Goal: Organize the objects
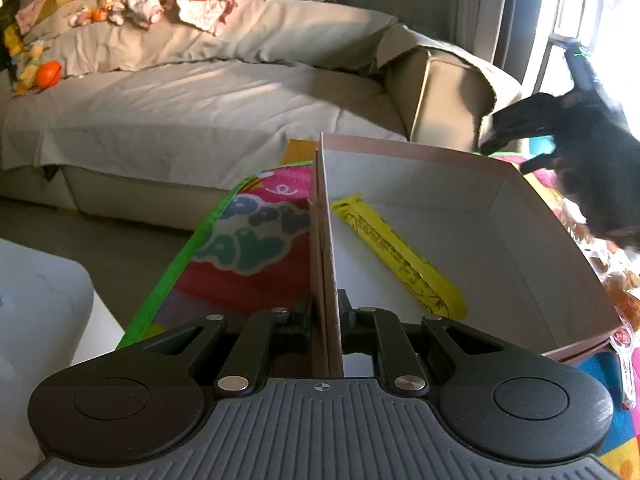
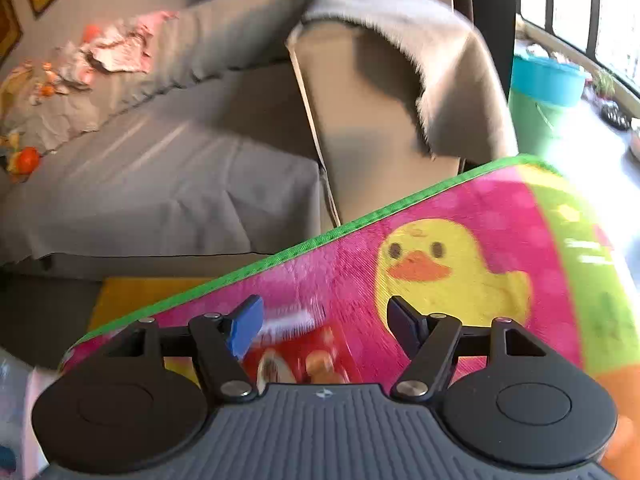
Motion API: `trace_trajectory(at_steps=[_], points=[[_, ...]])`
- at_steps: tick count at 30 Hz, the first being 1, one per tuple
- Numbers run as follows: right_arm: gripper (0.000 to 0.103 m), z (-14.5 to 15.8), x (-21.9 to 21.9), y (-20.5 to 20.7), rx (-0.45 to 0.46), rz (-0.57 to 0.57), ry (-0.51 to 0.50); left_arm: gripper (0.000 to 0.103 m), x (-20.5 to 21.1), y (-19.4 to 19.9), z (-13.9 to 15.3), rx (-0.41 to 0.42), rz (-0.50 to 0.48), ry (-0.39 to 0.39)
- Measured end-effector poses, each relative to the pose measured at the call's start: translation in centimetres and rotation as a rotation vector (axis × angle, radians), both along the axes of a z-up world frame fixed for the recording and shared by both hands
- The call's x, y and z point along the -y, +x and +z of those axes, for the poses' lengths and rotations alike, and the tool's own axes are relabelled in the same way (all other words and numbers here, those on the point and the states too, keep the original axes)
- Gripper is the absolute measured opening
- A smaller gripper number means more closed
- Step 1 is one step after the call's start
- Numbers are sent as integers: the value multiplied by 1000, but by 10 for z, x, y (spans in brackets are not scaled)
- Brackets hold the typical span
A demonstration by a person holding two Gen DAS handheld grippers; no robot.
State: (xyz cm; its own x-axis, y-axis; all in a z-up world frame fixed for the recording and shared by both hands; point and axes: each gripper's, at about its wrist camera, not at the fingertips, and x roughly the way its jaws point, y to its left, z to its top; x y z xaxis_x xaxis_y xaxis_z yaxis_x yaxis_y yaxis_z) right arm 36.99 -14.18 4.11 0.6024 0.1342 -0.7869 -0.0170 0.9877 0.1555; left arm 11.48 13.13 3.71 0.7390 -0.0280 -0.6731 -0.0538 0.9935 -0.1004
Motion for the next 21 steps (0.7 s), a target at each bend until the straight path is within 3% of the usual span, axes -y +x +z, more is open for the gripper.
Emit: trace_trajectory(at_steps=[1,3,7,10,14,18,21], points=[[65,-8,-8,7,-10,11,-32,13,1,0,0,-2,1,4],[50,-17,-15,14,-35,56,-60,13,2,1,0,-3,4,12],[46,-18,-17,12,-48,115,-87,13,0,2,0,-5,7,0],[43,-15,4,2,-68,98,-105,13,-2,0,-1,-3,10,-11],[38,-13,28,-33,-81,121,-137,13,-3,-1,-3,1,13,-19],[35,-9,34,-79,-96,214,-169,13,-3,-2,-3,1,14,-27],[36,6,39,-97,-84,236,-130,13,-3,-2,-3,2,16,-27]])
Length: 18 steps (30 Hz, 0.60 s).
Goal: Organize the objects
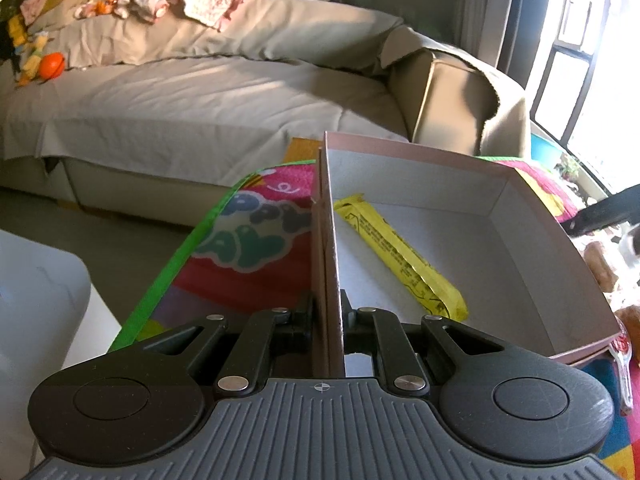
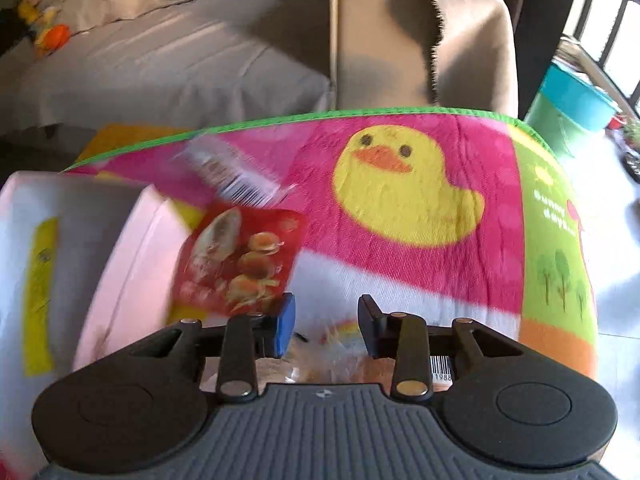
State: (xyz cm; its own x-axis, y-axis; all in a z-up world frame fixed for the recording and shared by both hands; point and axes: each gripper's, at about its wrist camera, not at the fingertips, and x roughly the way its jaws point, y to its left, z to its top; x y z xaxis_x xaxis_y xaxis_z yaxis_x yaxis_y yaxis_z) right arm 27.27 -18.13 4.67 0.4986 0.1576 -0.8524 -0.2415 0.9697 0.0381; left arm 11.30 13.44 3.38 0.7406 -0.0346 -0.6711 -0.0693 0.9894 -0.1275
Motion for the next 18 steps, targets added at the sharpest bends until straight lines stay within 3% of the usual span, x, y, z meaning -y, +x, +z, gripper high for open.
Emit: trace_trajectory(at_steps=[2,6,9,12,14,16,18], points=[[40,16,2,5,35,-24,66,13,0,0,0,-1,-1,-1],[69,31,-21,40,106,-36,140,12,2,0,0,-5,-5,13],[85,29,-64,74,82,23,156,12,3,0,1,-7,-6,21],[85,13,-107,103,58,94,86,13,4,1,1,-9,-9,23],[85,-3,-130,115,35,153,-23,13,3,1,1,-10,-11,20],[59,-13,-134,121,-27,184,-66,13,1,1,1,-9,-12,15],[59,-10,-119,126,-49,156,0,13,1,2,0,-10,-9,11]])
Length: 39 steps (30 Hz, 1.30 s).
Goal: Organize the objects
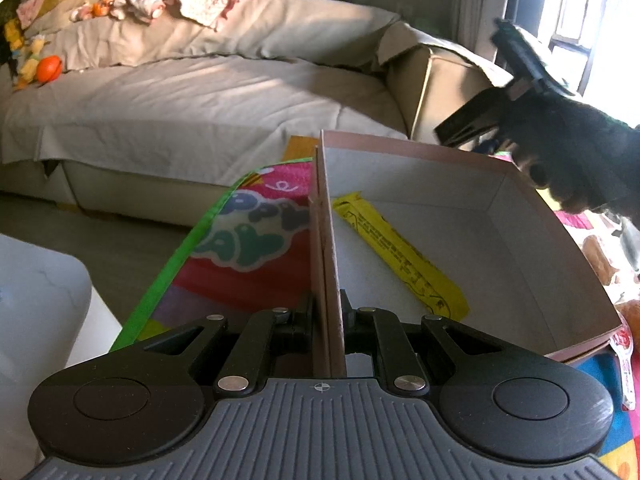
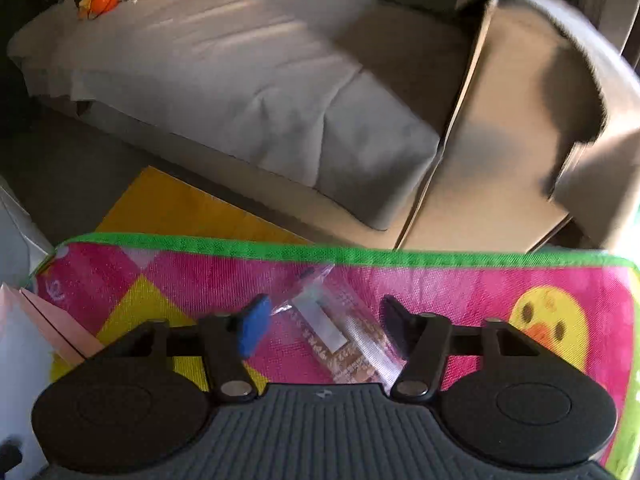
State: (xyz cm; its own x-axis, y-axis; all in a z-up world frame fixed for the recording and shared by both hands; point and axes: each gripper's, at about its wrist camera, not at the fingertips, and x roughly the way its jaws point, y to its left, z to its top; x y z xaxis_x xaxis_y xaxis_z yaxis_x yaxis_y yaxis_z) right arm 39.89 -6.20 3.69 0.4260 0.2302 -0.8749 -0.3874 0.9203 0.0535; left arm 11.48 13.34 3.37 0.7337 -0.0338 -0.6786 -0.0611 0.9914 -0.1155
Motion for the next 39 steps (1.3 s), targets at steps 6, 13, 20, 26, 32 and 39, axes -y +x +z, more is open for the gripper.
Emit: trace_trajectory(at_steps=[6,13,20,26,32,39], points=[[54,1,57,-15,-21,-93,-10,13,0,1,-1,1,8,-11],[51,3,116,-87,-29,-133,35,13,7,2,-2,-1,25,5],[46,25,125,-184,-10,-53,61,13,10,0,-1,-6,39,2],[69,79,172,-290,262,-185,99,13,16,-2,-2,5,26,-16],[69,54,171,-367,264,-217,12,13,19,-6,-4,11,7,-49],[73,36,172,-375,331,-312,-1,14,19,-11,-4,9,15,-47]])
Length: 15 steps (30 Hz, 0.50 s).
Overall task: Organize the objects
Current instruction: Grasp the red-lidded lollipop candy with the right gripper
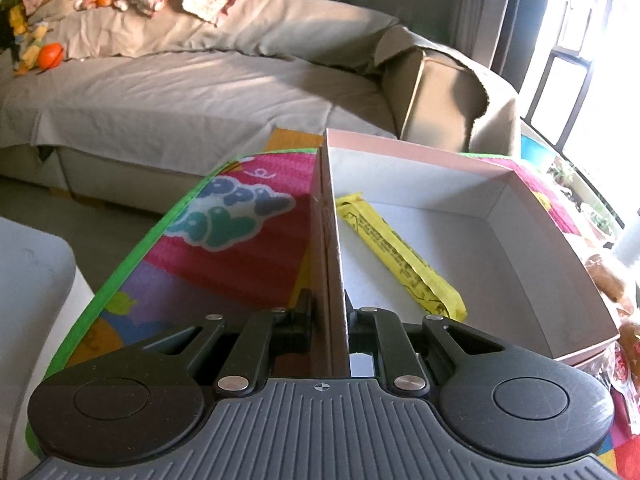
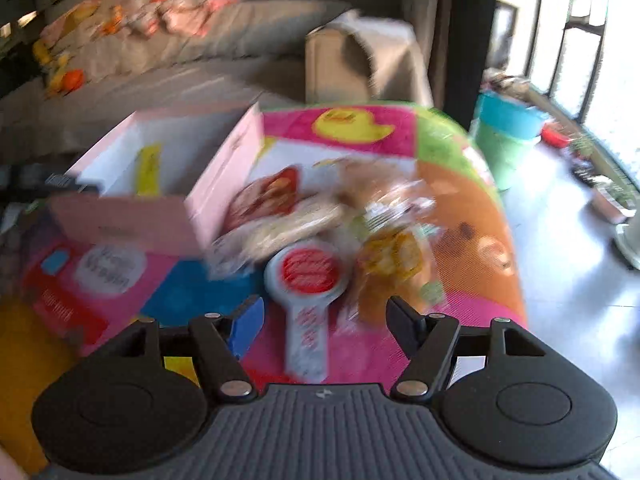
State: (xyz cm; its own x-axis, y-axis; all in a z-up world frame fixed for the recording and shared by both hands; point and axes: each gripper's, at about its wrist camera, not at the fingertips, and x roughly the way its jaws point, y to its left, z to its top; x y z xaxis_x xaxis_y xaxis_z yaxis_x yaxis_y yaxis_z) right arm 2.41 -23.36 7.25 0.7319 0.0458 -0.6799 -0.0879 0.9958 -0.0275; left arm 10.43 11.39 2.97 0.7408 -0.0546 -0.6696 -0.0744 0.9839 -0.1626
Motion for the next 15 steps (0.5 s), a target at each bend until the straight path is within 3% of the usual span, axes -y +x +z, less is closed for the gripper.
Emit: trace_trajectory(at_steps=[3,8,11,15], points=[[85,-5,14,16,32,-102,28,14,0,-1,0,5,4,-1],[86,-26,26,29,1,-184,125,14,0,-1,0,8,1,7],[88,-41,27,30,-3,-243,132,14,0,-1,0,7,0,9],[91,-53,24,28,-16,-225,153,13,0,-1,0,7,1,8]])
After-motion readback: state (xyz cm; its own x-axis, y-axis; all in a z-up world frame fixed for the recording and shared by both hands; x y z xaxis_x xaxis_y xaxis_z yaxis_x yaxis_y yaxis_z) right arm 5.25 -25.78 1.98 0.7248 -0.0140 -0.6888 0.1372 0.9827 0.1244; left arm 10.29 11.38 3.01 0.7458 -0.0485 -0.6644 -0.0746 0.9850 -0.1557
